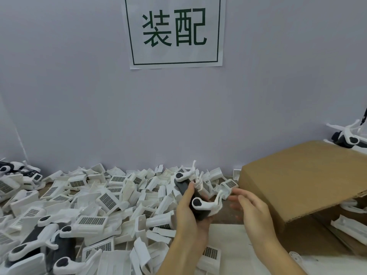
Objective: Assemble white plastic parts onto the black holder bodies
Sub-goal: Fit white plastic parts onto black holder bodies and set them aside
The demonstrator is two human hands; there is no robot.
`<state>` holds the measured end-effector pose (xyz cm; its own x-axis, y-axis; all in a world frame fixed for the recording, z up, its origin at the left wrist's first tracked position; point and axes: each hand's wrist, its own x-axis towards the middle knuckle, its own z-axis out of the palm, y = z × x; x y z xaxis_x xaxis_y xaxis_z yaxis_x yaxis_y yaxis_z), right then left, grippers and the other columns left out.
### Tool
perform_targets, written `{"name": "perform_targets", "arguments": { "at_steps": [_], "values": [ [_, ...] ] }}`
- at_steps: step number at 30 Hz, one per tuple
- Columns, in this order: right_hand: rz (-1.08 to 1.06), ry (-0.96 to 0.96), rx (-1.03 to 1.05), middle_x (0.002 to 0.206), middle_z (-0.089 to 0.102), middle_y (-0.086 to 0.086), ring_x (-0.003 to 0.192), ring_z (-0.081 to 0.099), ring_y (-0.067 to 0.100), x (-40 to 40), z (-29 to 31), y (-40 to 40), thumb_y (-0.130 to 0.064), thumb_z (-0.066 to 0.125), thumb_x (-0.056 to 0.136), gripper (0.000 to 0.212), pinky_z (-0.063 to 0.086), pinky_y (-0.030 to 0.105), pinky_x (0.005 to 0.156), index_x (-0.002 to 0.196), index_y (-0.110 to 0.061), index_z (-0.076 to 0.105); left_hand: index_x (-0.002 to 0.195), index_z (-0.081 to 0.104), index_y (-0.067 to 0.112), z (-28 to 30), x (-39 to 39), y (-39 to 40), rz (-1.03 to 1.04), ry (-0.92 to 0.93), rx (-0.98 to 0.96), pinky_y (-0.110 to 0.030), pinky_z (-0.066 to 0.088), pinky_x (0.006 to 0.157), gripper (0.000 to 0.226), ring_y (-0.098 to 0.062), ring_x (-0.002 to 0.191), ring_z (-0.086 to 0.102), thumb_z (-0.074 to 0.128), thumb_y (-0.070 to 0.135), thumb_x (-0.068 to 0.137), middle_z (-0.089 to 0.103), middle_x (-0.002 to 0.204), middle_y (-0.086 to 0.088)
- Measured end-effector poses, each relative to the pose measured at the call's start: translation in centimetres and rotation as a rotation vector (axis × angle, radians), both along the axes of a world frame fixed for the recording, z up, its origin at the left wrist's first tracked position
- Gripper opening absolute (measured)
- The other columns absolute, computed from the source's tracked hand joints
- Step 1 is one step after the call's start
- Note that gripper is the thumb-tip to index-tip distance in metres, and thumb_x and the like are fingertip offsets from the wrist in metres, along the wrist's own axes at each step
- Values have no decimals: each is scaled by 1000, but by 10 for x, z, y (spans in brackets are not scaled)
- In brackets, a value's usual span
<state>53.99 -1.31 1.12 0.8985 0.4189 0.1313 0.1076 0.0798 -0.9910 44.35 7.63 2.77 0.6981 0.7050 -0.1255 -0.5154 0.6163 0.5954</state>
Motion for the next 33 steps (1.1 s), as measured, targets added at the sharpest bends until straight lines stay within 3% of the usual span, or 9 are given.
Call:
{"name": "perform_targets", "arguments": {
  "at_steps": [4, 5, 8, 12, 15, 18, 21, 25, 33],
  "values": [
    [74, 45, -54, 90, 72, 6, 79, 65, 22, -4, 1, 0, -8, 47, 101, 30, 48, 31, 66, 98, -20, 74, 100, 72, 1, -2, -3, 2, -3, -48, -7, -43, 59, 74, 33, -32, 80, 73, 59, 30, 94, 74, 93, -19],
    [109, 52, -78, 88, 72, 7, 77, 64, 22, -5, 2, 0, -5, 45, 100, 34, 47, 31, 64, 96, -21, 75, 106, 70, -2, -2, -4, 2, -14, -44, -1, -48, 59, 80, 35, -36, 89, 73, 53, 28, 100, 73, 100, -25],
    [278, 53, -131, 83, 76, 8, 70, 68, 20, -13, 7, -1, 2, 39, 91, 40, 49, 34, 65, 101, -19, 71, 128, 57, -4, -3, -5, 3, 0, 48, 31, -54, 42, 107, 33, -46, 113, 61, 43, 17, 106, 62, 125, -35],
    [446, -19, -192, 88, 76, 2, 69, 69, 19, -22, 8, -4, -18, 52, 77, 33, 50, 32, 67, 106, -18, 68, 127, 59, 6, -7, -1, 6, 54, 175, 148, -61, 47, 103, 28, -47, 116, 63, 40, 12, 108, 67, 123, -28],
    [438, -30, -205, 86, 75, -2, 71, 71, 21, -25, 8, -3, -14, 56, 95, 17, 49, 32, 68, 105, -20, 69, 123, 64, 14, -7, 1, 6, 76, 209, 164, -58, 50, 101, 27, -45, 113, 65, 42, 12, 107, 70, 119, -25],
    [421, -9, -173, 89, 77, 3, 77, 74, 23, -28, 9, -2, -18, 55, 99, 17, 48, 34, 72, 108, -24, 67, 118, 66, 19, -7, 0, 5, 65, 201, 172, -59, 52, 98, 27, -42, 102, 70, 42, 14, 107, 74, 108, -22],
    [389, 24, -139, 87, 77, 4, 76, 73, 16, -31, 8, 2, -23, 57, 100, 12, 50, 33, 74, 105, -24, 67, 124, 65, 21, -8, 0, 3, 55, 216, 243, -50, 58, 87, 27, -35, 86, 73, 44, 17, 107, 76, 97, -19],
    [362, 43, -155, 85, 76, 1, 75, 71, 12, -31, 4, 5, -23, 56, 100, 11, 54, 33, 74, 102, -24, 67, 132, 62, 22, -9, 1, 1, 67, 265, 325, -51, 56, 92, 30, -39, 104, 70, 47, 20, 106, 74, 108, -18],
    [418, 66, -150, 78, 72, -6, 76, 69, 12, -31, 2, 6, -16, 54, 100, 17, 53, 32, 70, 109, -25, 65, 127, 64, 22, -12, 2, 2, 84, 302, 352, -56, 53, 98, 28, -39, 107, 69, 44, 19, 108, 74, 115, -16]
  ]
}}
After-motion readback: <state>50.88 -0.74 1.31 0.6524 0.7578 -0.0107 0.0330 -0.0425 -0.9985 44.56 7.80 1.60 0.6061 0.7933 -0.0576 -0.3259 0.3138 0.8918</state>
